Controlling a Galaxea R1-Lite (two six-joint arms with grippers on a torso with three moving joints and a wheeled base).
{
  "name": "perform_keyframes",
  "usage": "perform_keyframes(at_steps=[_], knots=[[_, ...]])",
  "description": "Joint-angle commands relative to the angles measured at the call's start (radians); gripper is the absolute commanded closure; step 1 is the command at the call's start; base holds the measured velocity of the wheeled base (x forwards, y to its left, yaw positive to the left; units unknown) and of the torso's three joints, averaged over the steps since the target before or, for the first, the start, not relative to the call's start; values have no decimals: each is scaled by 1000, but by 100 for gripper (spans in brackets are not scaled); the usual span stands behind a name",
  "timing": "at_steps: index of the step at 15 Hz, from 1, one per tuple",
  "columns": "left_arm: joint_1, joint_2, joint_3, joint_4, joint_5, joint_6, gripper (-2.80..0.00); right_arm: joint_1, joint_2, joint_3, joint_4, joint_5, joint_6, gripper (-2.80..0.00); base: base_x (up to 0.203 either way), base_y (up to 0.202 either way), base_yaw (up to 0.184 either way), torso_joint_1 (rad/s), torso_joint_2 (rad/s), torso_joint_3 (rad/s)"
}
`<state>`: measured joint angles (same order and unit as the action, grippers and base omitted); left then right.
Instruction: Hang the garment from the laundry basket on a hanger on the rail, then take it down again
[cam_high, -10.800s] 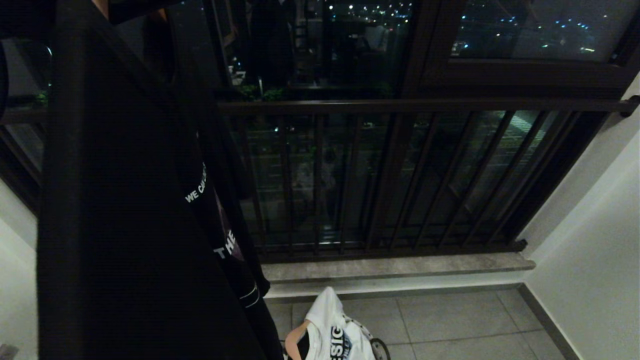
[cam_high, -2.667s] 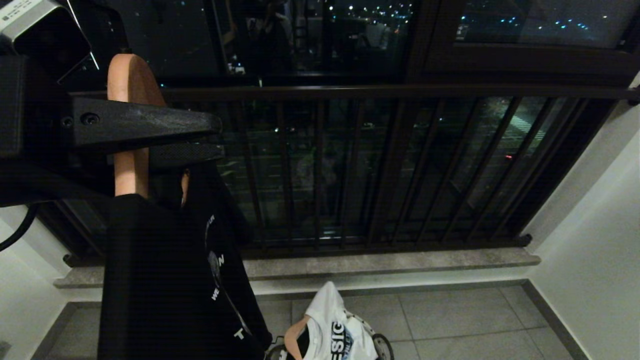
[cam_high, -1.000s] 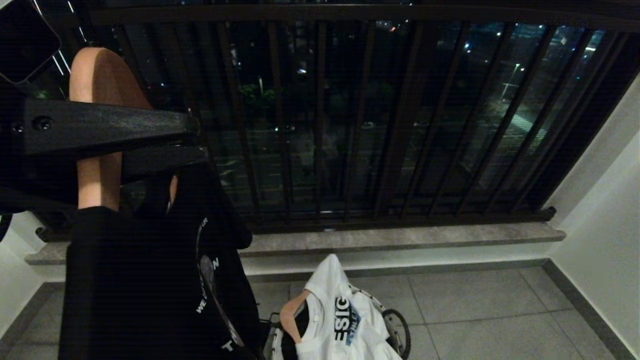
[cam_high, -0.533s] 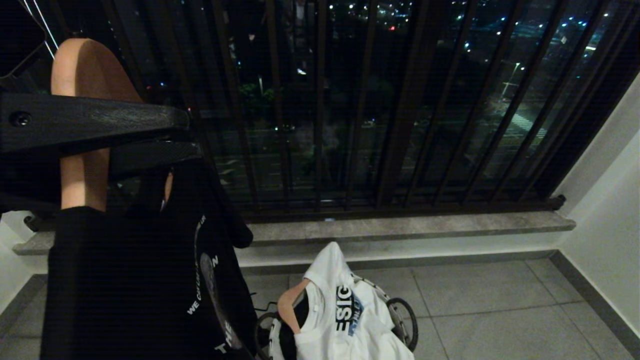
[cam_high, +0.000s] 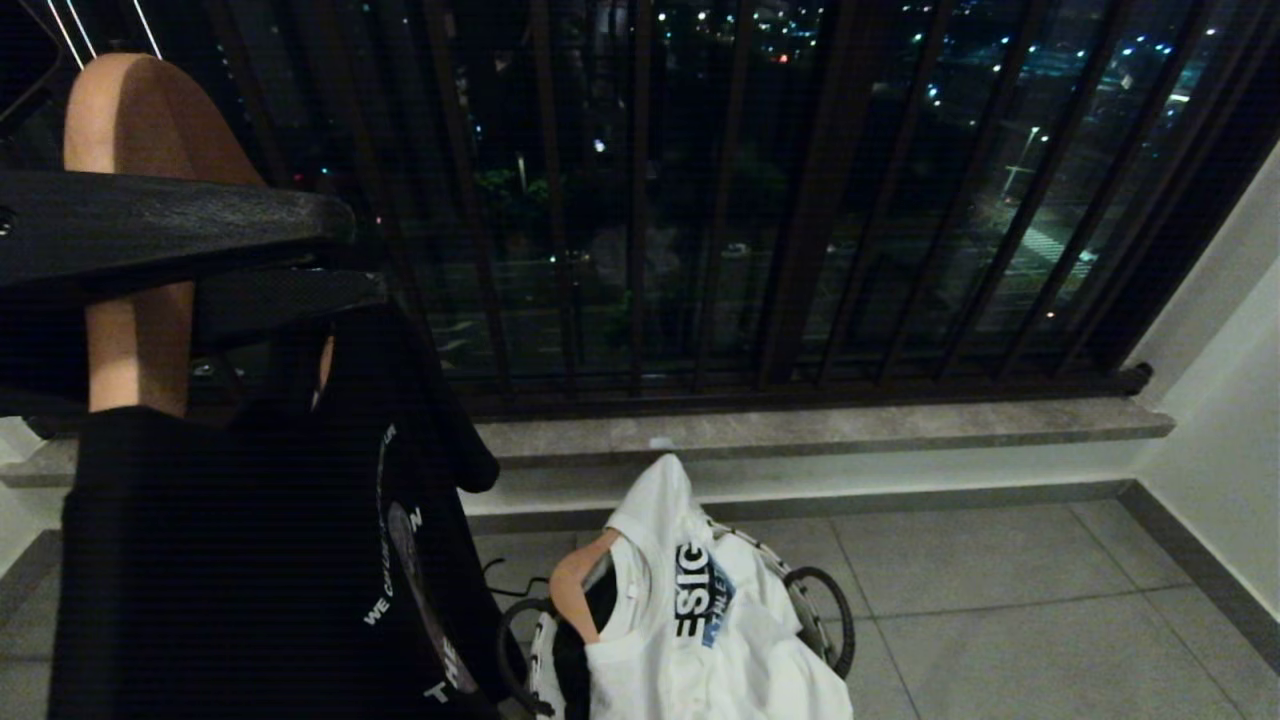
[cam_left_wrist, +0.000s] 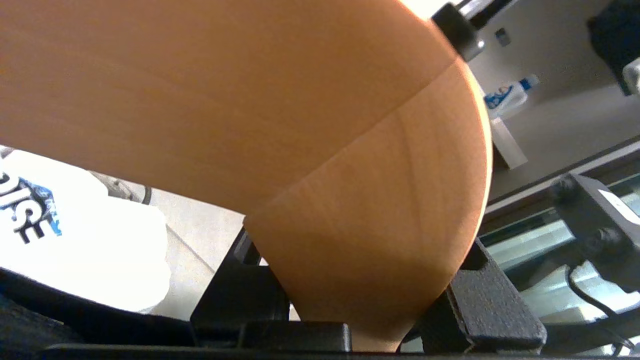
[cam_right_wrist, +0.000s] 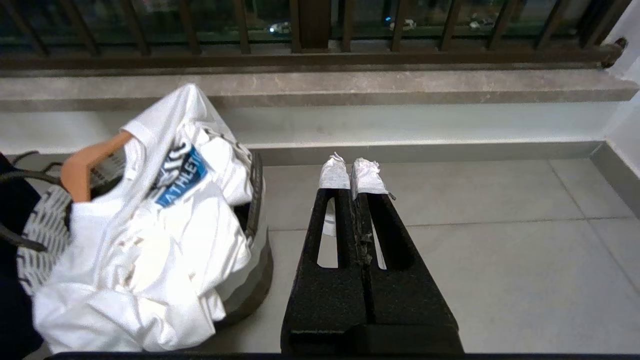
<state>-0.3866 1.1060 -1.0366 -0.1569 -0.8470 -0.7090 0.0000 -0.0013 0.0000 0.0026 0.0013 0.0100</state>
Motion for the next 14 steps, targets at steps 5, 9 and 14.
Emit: perform_keyframes(at_steps=[5, 9, 14], knots=[[0, -3, -6, -4, -4, -4, 0, 0, 1, 0, -4, 0, -1, 0, 0, 0, 0, 2, 41, 55], [0, 0, -22, -3, -4, -4, 0, 0, 1, 0, -4, 0, -1, 0, 0, 0, 0, 12, 12, 13], [0, 9, -40, -7, -4, -4, 0, 0, 1, 0, -4, 0, -1, 0, 0, 0, 0, 25, 64, 60]])
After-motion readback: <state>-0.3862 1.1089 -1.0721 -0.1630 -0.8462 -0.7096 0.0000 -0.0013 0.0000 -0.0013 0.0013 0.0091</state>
